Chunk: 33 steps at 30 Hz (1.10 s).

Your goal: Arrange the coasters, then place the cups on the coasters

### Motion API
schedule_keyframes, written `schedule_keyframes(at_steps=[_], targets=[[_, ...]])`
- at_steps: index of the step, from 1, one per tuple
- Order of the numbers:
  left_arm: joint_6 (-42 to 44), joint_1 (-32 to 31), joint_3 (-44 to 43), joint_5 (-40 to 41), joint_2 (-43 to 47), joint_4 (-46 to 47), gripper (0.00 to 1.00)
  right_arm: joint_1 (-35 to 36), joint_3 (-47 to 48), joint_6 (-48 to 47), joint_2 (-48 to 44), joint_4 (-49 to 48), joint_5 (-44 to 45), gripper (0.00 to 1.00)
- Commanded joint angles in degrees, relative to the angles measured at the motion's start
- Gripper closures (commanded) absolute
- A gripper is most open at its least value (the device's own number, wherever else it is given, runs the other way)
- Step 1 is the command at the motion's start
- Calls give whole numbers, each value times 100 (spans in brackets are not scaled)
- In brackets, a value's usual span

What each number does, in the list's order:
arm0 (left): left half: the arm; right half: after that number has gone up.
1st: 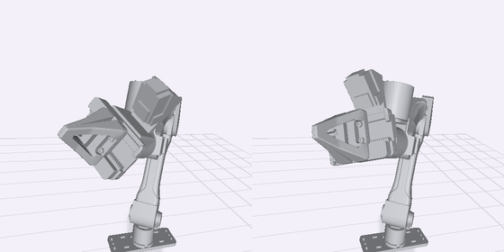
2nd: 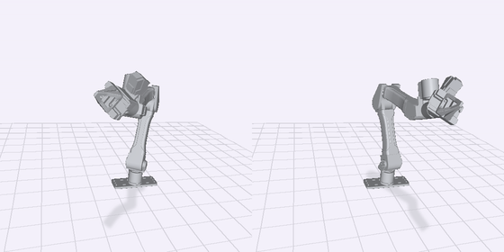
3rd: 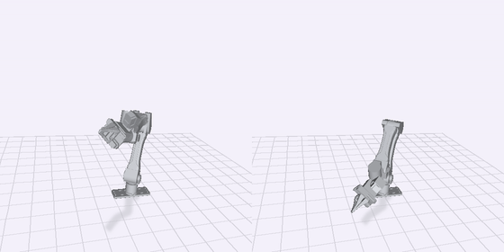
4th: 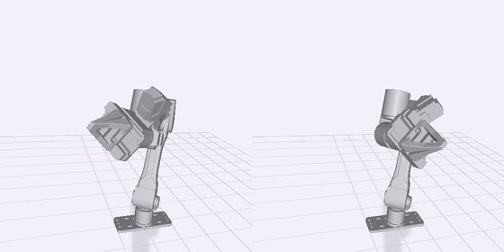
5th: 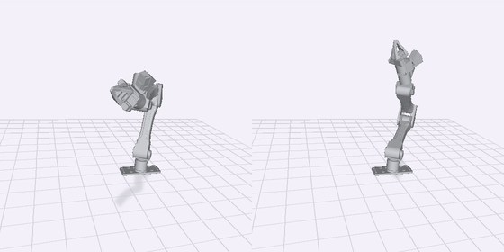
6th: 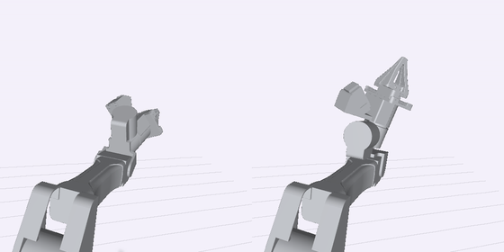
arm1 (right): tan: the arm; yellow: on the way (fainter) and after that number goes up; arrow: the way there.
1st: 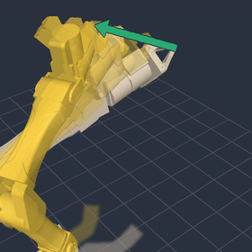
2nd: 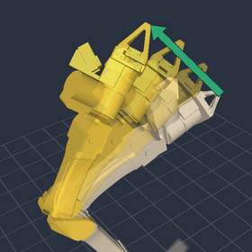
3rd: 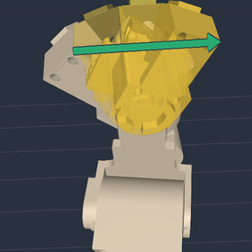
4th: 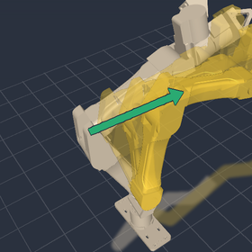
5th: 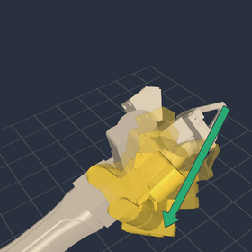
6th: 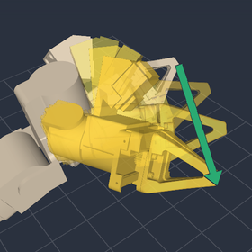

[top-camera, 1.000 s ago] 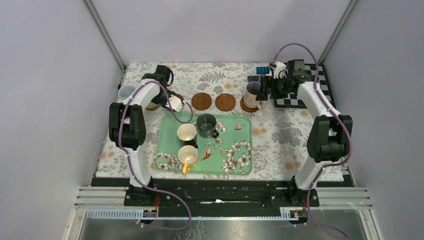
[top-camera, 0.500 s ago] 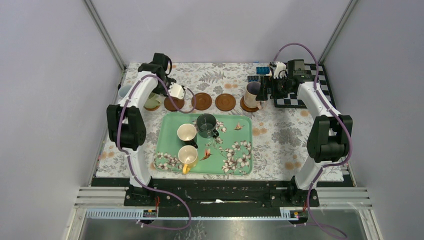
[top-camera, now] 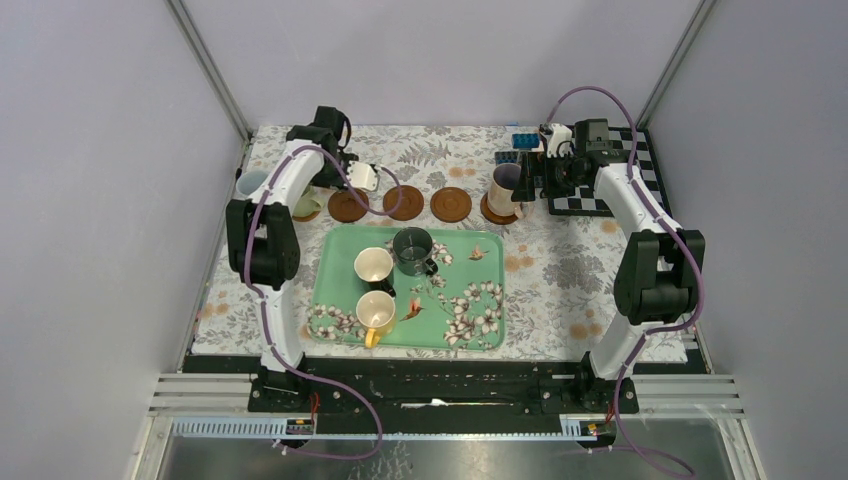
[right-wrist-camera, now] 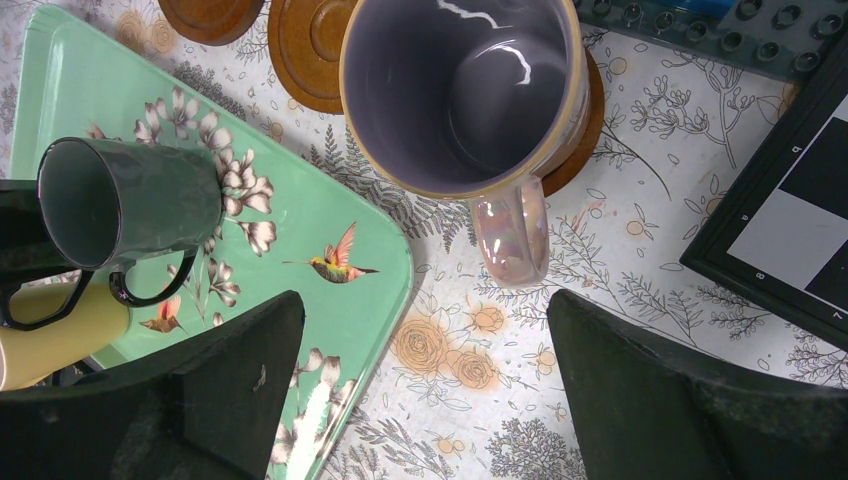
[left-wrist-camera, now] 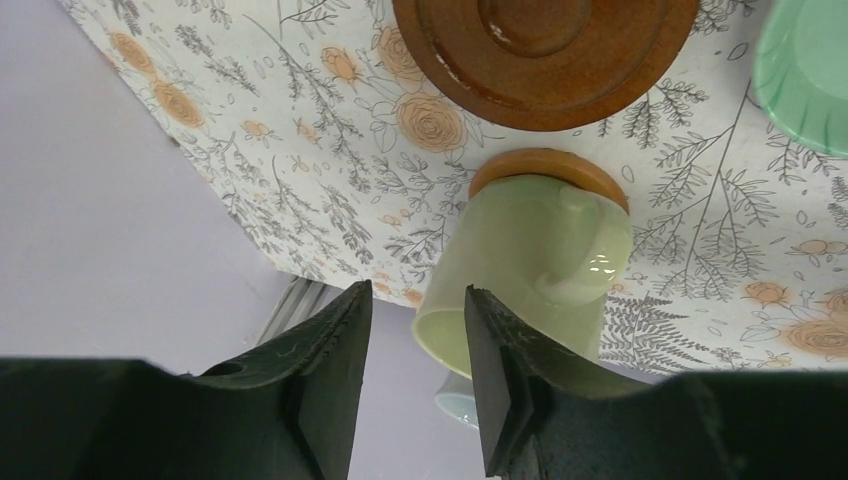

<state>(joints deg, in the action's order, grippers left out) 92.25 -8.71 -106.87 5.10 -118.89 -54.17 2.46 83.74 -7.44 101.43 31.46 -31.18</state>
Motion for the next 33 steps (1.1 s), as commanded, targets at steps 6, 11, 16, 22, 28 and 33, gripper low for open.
schedule_keyframes(at_steps=[6, 11, 16, 22, 28, 33], targets=[[1, -33, 346, 66, 128, 76, 51, -11, 195, -12, 61, 108, -167, 2], [17, -30, 428, 139, 151, 129, 50, -9, 220, -9, 86, 107, -186, 2], [147, -34, 579, 86, 270, 130, 49, -10, 237, -9, 100, 112, -178, 2], [251, -36, 739, 50, 410, 120, 48, -9, 247, -3, 114, 110, -179, 2], [198, -42, 675, -27, 497, 104, 48, -10, 270, -6, 127, 108, -178, 2], [-311, -123, -308, -698, 442, -643, 47, -9, 333, -38, 125, 145, -195, 2]])
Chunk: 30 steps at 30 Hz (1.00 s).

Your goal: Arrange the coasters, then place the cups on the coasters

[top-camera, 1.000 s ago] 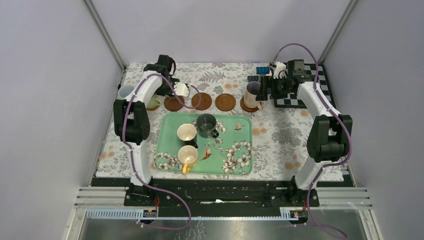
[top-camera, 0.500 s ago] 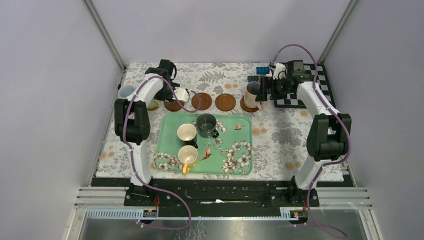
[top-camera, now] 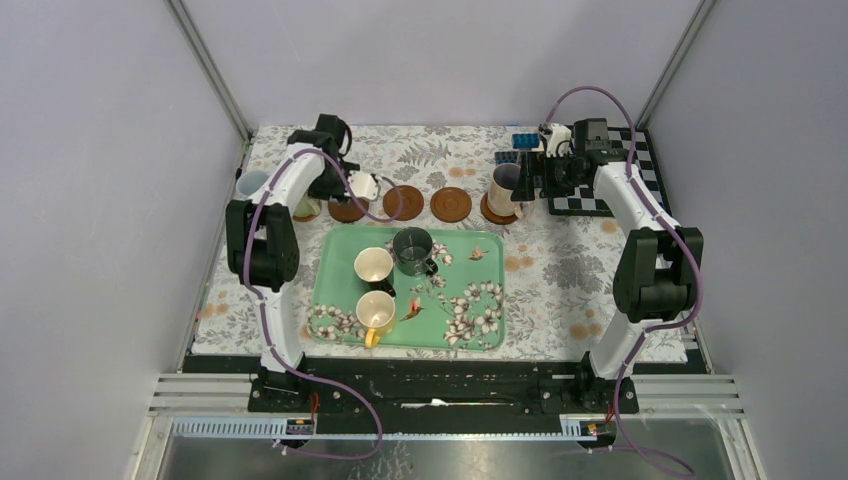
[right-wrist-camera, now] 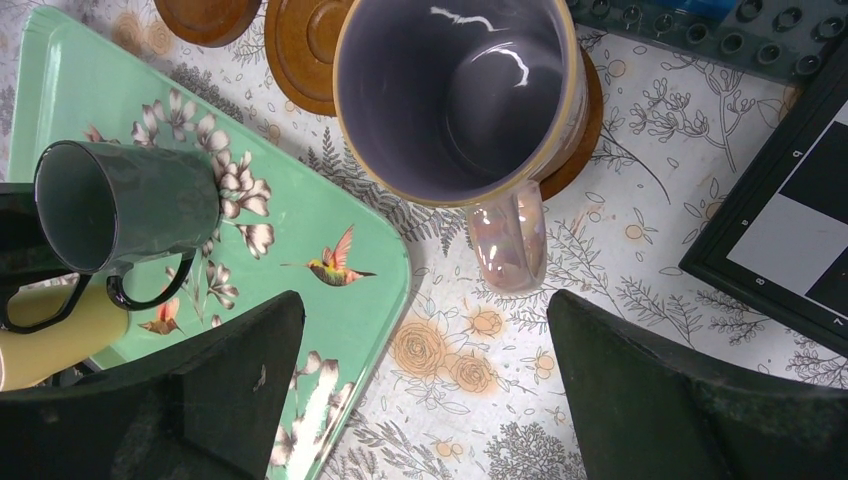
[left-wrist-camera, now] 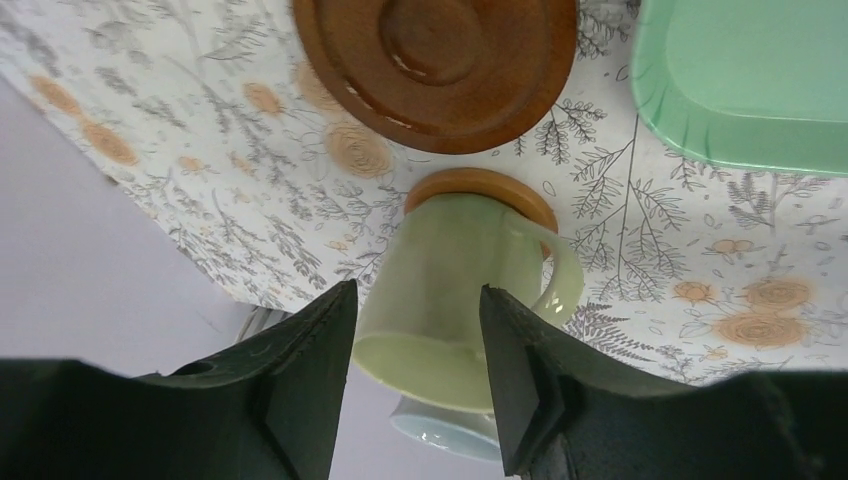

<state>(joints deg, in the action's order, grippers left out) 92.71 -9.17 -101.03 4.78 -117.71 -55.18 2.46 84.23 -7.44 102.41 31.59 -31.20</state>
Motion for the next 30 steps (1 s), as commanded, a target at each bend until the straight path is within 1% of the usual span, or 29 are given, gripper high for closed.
schedule_keyframes(at_steps=[1, 4, 8, 10, 15, 19, 23, 25, 27, 30], targets=[[-460, -103, -1215, -862, 326, -741, 47, -9, 294, -62, 6, 140, -189, 2], [-755, -250, -1624, -1425, 470, -1136, 46, -9, 295, -144, -67, 115, -191, 2], [-989, -681, -1730, -2157, 887, -1582, 44, -11, 313, -242, -121, 174, -194, 2], [-981, -1067, -1552, -2388, 1123, -1783, 44, -13, 344, -249, -132, 209, -179, 2], [-936, -2287, -771, -2464, 1605, -1562, 43, -9, 345, -199, -211, 181, -130, 2], [-825, -3009, -787, -2645, 1405, -1869, 43, -9, 411, -187, -221, 182, -109, 2], [-769, -3512, -1105, -2879, 943, -2329, 42, -9, 538, -154, -215, 163, -80, 2], [-742, -3670, -1127, -2974, 727, -2494, 42, -9, 642, -152, -211, 176, -79, 2], [-705, -3845, -965, -2848, 579, -2557, 42, -16, 756, -182, -228, 208, -115, 2], [-752, -4022, -502, -2638, 549, -2271, 41, -18, 847, -245, -291, 248, -185, 2]])
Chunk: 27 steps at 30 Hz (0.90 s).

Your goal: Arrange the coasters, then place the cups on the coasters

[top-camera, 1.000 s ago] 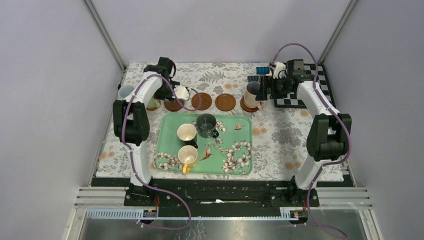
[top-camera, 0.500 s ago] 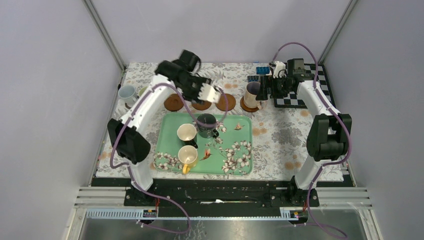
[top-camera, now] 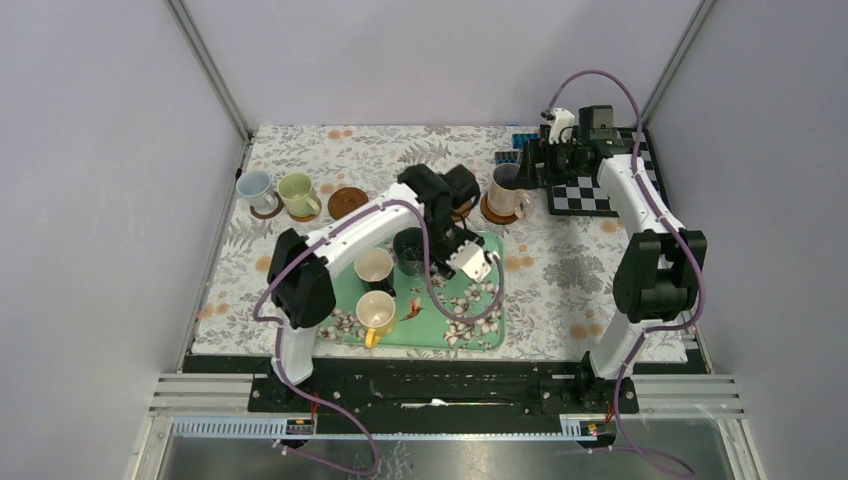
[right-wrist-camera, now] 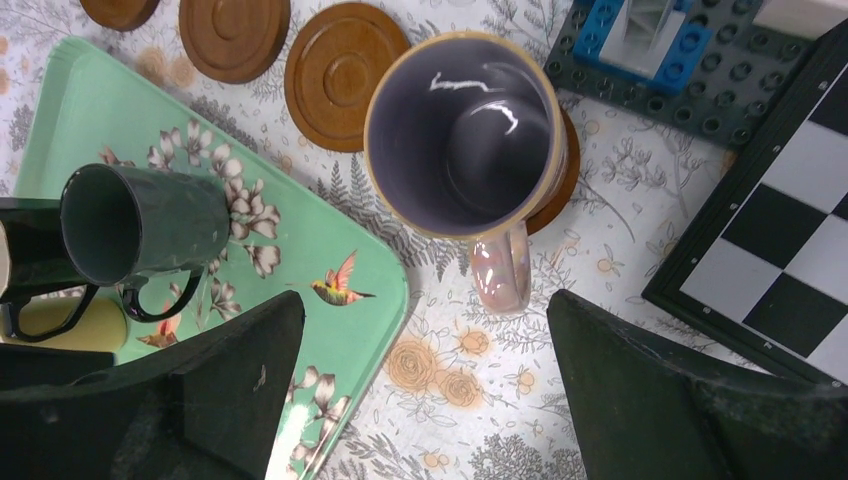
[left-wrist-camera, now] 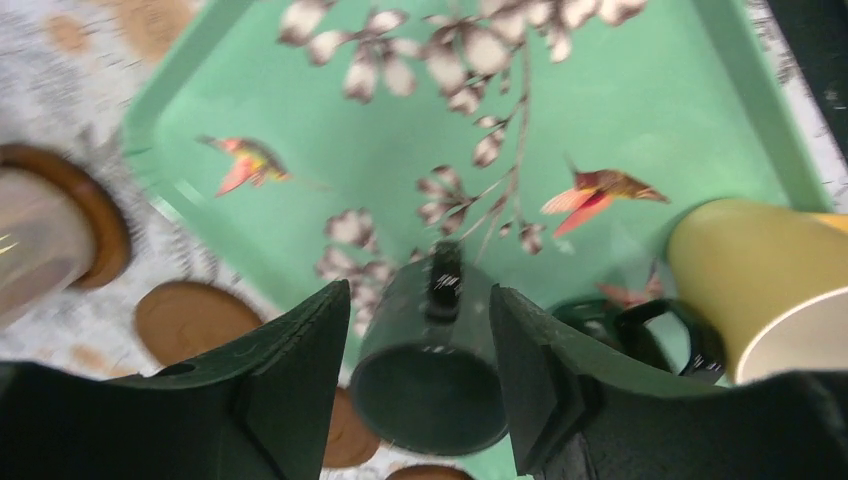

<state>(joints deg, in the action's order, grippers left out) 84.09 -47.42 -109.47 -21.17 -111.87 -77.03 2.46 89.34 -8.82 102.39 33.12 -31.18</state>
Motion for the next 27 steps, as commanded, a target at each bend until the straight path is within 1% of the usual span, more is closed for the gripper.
schedule_keyframes(at_steps=[1, 4, 9, 14, 20, 24, 27], targets=[[88, -232, 487, 51, -16, 43, 41, -18, 346, -125, -320, 97, -199, 2], [90, -254, 817, 209, -8, 329, 41, -19, 329, -129, -393, 112, -208, 2], [83, -289, 1096, 460, -97, 547, 40, -17, 286, -102, -419, 98, -197, 2], [204, -290, 1546, 829, -118, 1074, 40, -17, 264, -94, -438, 89, -183, 2], [226, -278, 1496, 1048, -362, 1225, 41, -18, 163, -93, -497, 81, -180, 2], [352, -258, 1558, 1245, -513, 1352, 43, -17, 89, -104, -542, 81, -161, 2], [458, -247, 1577, 1407, -592, 1403, 50, -17, 67, -122, -560, 87, -136, 2]])
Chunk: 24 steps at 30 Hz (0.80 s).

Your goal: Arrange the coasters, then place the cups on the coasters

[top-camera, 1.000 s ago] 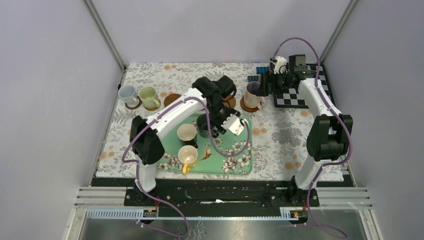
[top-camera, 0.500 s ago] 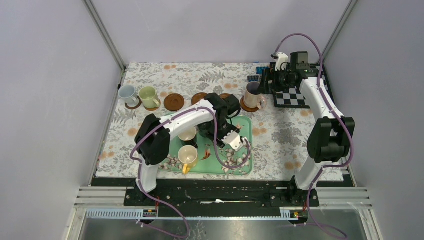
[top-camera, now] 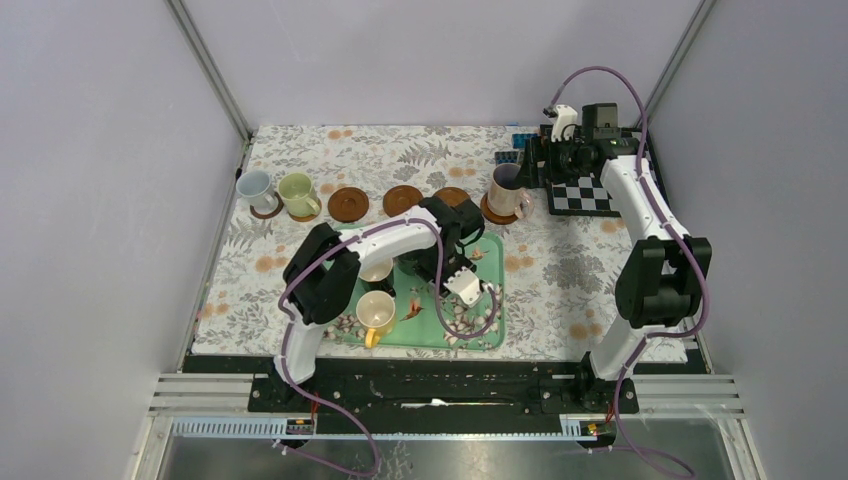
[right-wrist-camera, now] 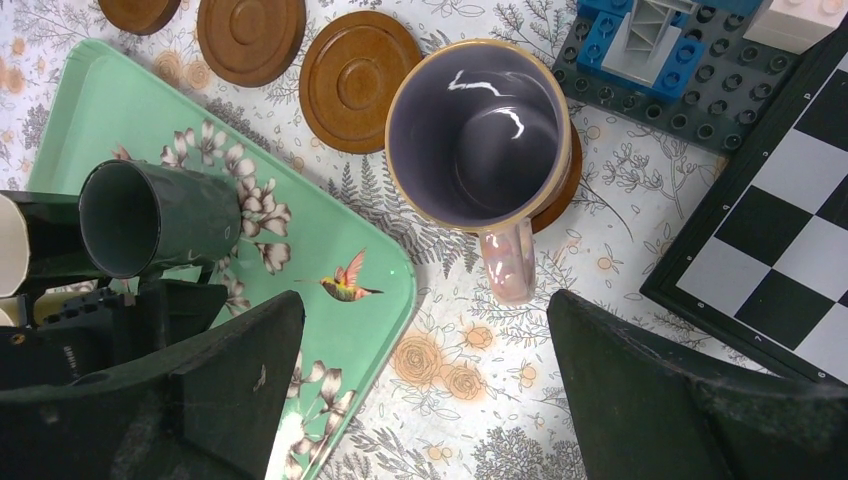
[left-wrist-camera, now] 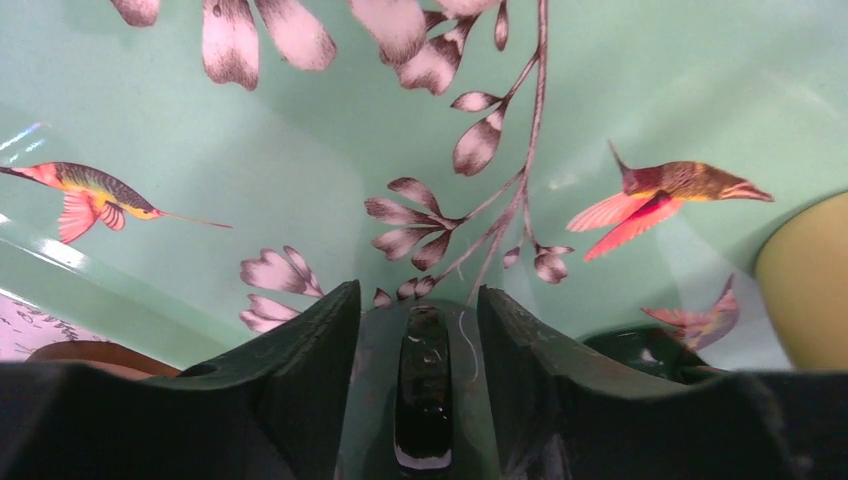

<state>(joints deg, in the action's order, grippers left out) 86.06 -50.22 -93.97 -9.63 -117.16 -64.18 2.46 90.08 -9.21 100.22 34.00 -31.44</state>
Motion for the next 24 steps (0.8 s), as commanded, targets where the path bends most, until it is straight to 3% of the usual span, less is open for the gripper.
schedule_keyframes(at_steps=[1, 7, 13, 24], targets=[[300, 42, 16, 298, -77, 120, 52, -17, -13, -87, -344, 2, -104, 2], [491, 30, -295, 354, -22, -207, 80, -17, -76, -144, -371, -1, -64, 2], [453, 22, -635, 384, 16, -476, 99, -17, -64, -119, -325, -49, -104, 2], [393, 26, -1615, 932, 42, -858, 100, -17, 41, -67, -176, -69, -217, 2]])
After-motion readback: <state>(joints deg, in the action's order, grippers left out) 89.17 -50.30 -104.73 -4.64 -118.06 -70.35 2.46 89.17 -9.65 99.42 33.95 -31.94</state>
